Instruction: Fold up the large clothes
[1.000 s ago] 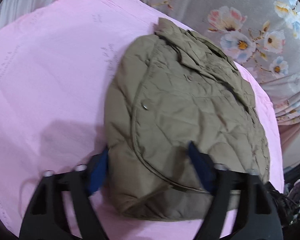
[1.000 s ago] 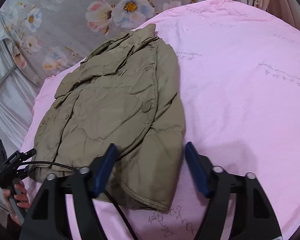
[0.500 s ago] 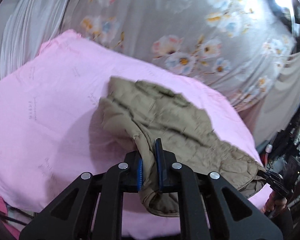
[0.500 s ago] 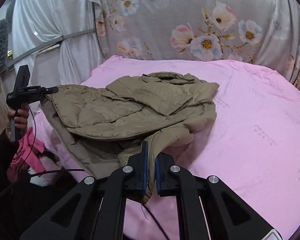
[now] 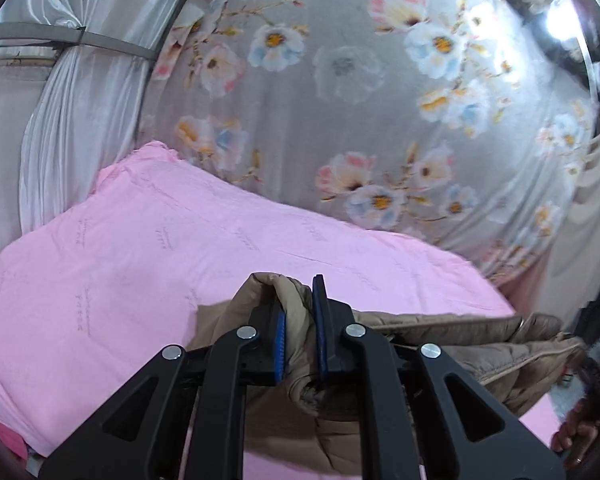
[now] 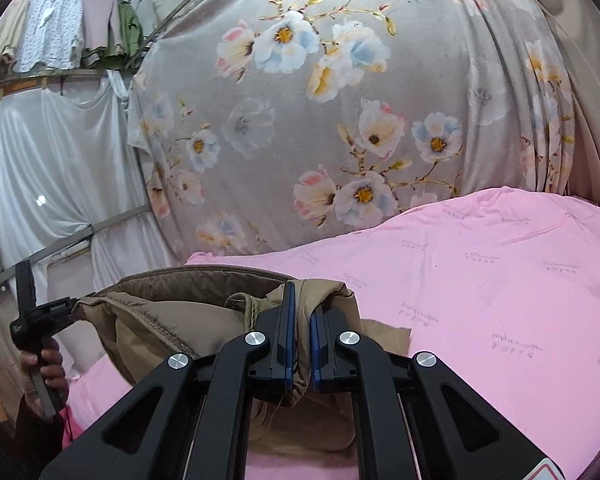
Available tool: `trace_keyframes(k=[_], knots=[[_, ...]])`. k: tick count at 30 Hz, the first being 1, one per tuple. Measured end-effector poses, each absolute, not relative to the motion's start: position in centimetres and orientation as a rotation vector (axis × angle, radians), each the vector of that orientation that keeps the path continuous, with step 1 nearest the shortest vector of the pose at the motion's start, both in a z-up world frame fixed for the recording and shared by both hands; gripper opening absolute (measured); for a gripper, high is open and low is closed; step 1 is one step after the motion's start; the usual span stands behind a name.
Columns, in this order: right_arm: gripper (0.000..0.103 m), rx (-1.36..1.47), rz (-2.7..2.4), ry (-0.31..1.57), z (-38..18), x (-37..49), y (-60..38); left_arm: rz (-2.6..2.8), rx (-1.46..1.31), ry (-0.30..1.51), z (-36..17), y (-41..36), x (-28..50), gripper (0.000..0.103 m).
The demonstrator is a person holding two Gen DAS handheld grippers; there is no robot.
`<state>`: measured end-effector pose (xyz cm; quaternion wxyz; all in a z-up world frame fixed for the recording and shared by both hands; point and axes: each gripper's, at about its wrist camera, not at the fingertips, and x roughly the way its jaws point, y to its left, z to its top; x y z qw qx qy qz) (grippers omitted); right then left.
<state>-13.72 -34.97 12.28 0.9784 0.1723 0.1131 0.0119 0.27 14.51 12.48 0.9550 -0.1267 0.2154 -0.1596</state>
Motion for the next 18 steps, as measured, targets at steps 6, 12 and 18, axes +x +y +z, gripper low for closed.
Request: trace_keyframes(k=[6,12,18], knots=[[0.006,0.367,-0.106,0.277,9.6,-3.8,-35.5,-0.159,-0.199,0.548,8.2,10.9,10.7,0.012],[0.006,0.421,-0.187,0.363,5.8,3.8,-37.2,-0.101,-0.153,0.655,4.0,8.1,18.0,0.013],[0.006,0.461,-0.26,0.49,0.5,9.5,-38.8,-0.073,-0.083,0.751,-0.5,5.8,22.4,0.014]])
